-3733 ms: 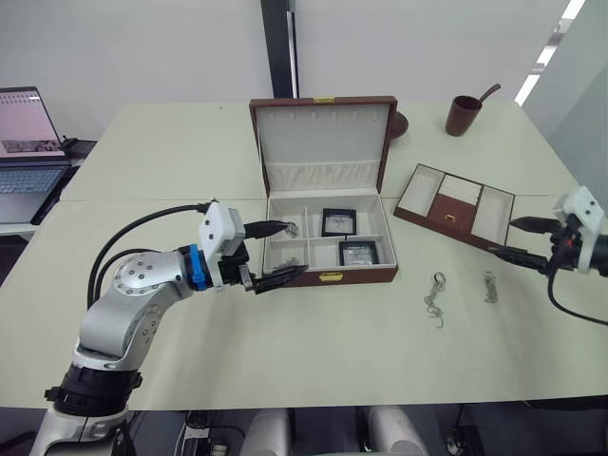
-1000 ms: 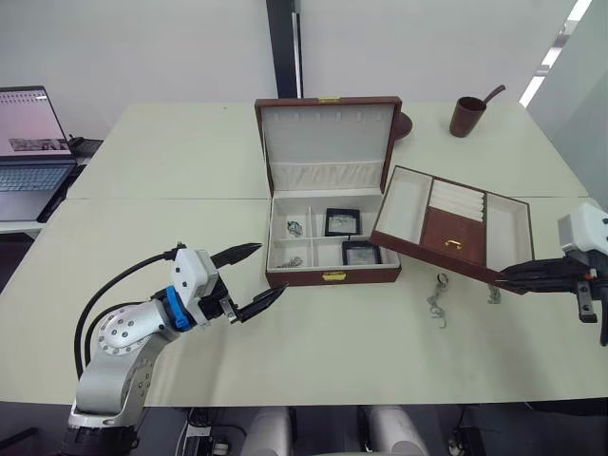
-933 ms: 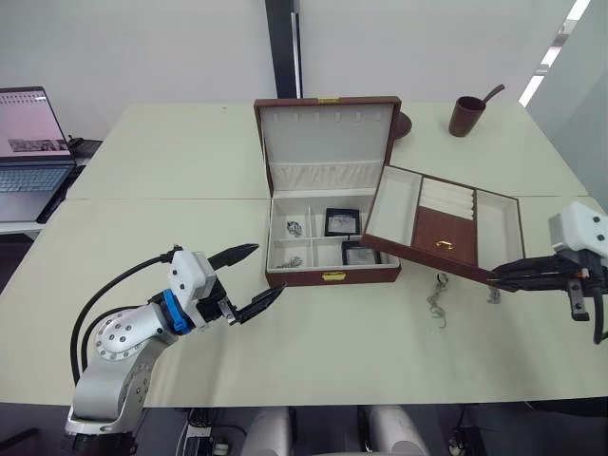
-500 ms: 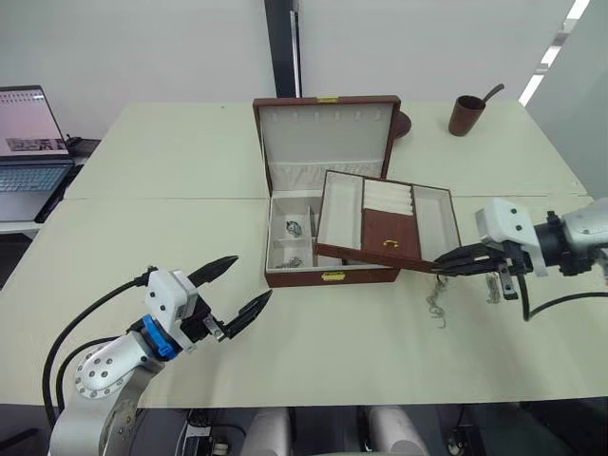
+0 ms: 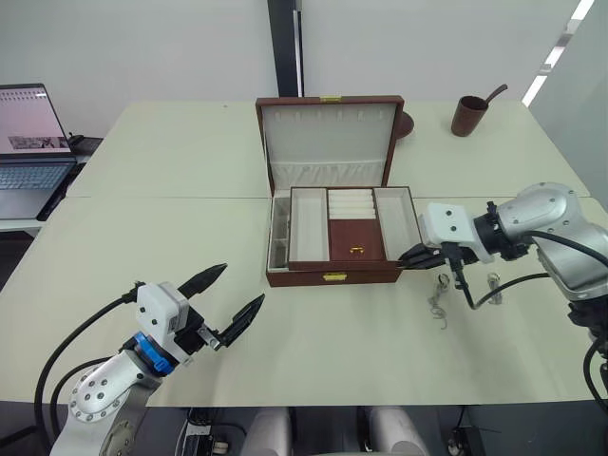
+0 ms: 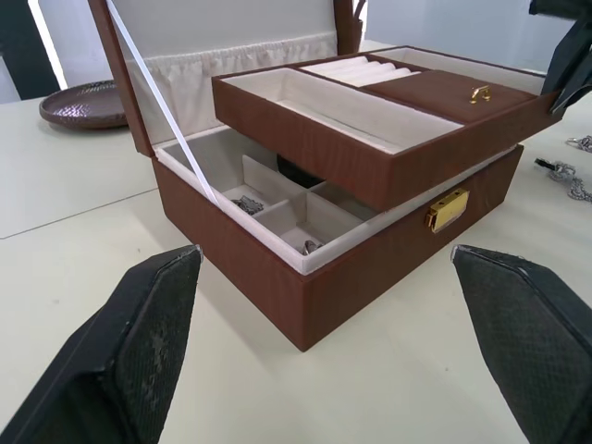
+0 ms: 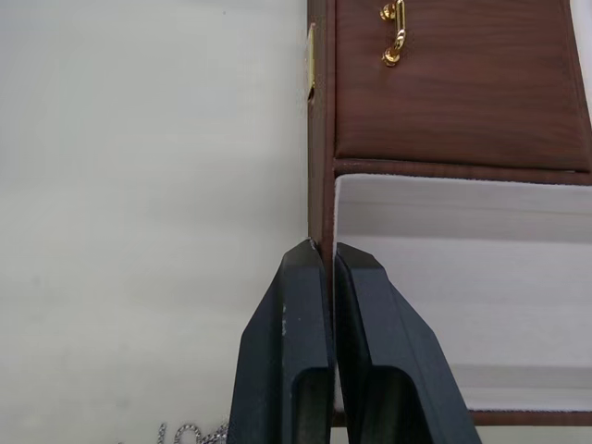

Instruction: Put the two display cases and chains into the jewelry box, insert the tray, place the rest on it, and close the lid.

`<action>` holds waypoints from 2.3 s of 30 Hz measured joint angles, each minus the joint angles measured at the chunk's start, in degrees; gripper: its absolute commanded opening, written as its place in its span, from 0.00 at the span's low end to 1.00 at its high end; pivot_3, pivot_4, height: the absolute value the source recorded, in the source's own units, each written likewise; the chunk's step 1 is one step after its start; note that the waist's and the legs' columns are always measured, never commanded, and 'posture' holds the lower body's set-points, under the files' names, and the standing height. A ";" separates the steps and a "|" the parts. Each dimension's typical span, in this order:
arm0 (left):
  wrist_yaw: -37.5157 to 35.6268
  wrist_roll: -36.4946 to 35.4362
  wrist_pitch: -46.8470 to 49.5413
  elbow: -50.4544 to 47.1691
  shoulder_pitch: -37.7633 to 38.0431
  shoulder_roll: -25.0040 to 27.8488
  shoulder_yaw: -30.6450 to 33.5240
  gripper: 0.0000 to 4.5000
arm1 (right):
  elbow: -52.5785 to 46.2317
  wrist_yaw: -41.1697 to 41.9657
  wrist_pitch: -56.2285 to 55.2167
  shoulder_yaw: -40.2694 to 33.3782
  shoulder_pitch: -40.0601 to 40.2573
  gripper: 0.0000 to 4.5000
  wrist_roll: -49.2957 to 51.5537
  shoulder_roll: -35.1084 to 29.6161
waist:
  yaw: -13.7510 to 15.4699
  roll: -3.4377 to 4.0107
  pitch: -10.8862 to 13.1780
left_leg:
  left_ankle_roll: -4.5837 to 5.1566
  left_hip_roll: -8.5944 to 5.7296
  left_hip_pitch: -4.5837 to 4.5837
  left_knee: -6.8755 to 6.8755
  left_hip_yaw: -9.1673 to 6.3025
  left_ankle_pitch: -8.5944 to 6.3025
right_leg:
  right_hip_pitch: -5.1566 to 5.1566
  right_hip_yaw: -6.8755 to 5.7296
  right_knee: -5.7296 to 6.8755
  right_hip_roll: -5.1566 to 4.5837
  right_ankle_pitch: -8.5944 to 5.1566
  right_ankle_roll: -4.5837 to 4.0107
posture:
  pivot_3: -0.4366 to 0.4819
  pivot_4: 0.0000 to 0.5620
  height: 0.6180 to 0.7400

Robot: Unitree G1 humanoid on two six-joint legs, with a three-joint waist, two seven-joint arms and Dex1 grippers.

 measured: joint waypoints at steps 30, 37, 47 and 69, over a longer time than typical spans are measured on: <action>2.83 1.24 -0.22 -0.68 -0.42 -0.66 -0.83 1.00 | 5.88 0.01 1.22 3.25 -4.82 0.00 -4.85 7.75 | -0.16 -0.02 -0.01 | 0.00 0.00 0.02 0.00 -0.02 0.00 | -0.01 0.00 0.02 0.00 0.00 -0.01 | 0.48 0.27 1.00; 3.20 1.38 -0.22 -1.58 0.01 -0.74 -1.74 1.00 | 6.22 0.01 1.20 3.55 -5.11 0.00 -5.78 8.32 | -0.25 -0.03 -0.02 | 0.00 0.00 0.06 0.00 -0.01 0.00 | 0.01 0.01 0.02 0.02 0.01 -0.01 | 0.48 0.27 1.00; 3.87 1.62 -0.22 -1.64 0.13 -0.75 -1.74 1.00 | 6.52 0.14 1.19 3.60 -5.22 0.00 -6.55 9.53 | -0.29 -0.07 -0.05 | 0.00 0.01 0.08 0.00 -0.01 0.00 | 0.01 0.01 0.02 0.07 0.03 -0.05 | 0.48 0.27 1.00; 4.19 1.63 -0.23 -1.63 -0.14 -0.74 -1.75 1.00 | 11.77 0.16 -1.17 3.98 -5.07 0.15 -6.19 12.28 | -0.29 -0.07 -0.04 | 0.00 0.01 -0.06 -0.06 0.03 0.00 | -0.16 0.04 0.02 0.05 0.03 -0.06 | 0.48 0.27 1.00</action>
